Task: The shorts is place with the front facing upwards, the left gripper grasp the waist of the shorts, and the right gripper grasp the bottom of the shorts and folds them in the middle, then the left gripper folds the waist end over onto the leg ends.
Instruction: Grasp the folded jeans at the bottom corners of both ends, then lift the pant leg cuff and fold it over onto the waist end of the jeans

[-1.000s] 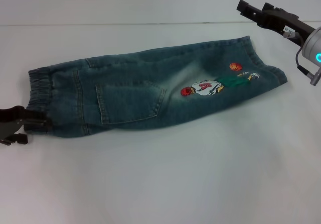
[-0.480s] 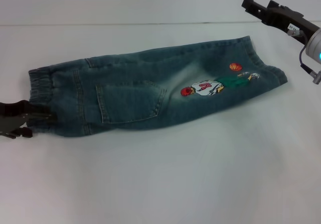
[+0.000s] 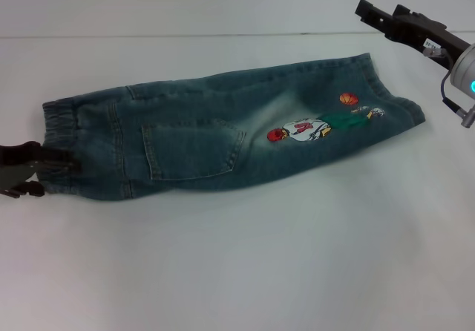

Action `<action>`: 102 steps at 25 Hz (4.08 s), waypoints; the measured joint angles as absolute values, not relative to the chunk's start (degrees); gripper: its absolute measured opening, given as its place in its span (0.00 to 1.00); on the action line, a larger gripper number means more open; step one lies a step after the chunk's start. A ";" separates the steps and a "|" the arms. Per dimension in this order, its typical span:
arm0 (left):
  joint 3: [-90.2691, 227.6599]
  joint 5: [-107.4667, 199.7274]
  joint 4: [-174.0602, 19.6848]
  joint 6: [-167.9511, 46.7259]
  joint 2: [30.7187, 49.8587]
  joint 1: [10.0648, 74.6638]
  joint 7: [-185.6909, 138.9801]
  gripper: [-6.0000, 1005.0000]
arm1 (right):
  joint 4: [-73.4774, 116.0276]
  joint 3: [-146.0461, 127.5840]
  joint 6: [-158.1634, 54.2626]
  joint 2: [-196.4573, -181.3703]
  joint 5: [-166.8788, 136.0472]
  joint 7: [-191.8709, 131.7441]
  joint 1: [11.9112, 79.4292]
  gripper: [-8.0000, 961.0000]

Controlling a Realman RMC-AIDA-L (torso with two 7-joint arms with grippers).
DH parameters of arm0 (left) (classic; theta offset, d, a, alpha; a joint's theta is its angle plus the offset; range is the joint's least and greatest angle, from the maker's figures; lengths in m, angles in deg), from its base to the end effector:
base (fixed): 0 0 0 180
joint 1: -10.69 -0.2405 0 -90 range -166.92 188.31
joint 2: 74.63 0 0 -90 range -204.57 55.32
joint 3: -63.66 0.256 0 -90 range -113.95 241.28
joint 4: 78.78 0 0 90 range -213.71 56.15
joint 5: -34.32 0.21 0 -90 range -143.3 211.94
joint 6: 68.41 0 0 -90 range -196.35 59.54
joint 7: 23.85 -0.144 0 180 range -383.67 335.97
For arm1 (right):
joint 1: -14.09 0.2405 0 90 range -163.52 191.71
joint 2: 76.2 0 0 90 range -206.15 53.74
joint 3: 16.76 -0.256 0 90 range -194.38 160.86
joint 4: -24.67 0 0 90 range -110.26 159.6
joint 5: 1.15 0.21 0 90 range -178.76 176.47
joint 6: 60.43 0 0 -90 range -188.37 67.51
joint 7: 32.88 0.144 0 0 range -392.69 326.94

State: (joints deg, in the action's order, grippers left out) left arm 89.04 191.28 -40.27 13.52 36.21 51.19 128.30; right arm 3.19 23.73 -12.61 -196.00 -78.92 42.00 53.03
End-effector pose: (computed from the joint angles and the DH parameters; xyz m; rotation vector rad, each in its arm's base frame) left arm -0.3274 0.3689 0.0683 -1.8482 -2.0433 -0.1021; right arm 0.2686 0.4303 0.0048 -1.8778 1.0159 0.8750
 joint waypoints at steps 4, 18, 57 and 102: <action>88.94 191.53 -39.95 13.97 35.96 51.01 128.28 0.88 | 3.22 23.82 -12.61 -196.00 -78.93 42.00 53.06 0.97; 89.03 191.28 -40.40 12.50 35.69 51.41 127.94 0.88 | 3.38 23.83 -13.06 -196.07 -78.94 41.34 53.53 0.95; 90.54 185.06 -37.88 14.74 37.35 51.42 118.88 0.13 | 5.04 23.89 -8.98 -196.08 -78.60 37.55 52.95 0.84; 91.31 164.18 -30.43 35.53 34.26 60.80 118.62 0.12 | 43.64 -0.89 -15.73 -197.76 -115.11 4.33 72.04 0.03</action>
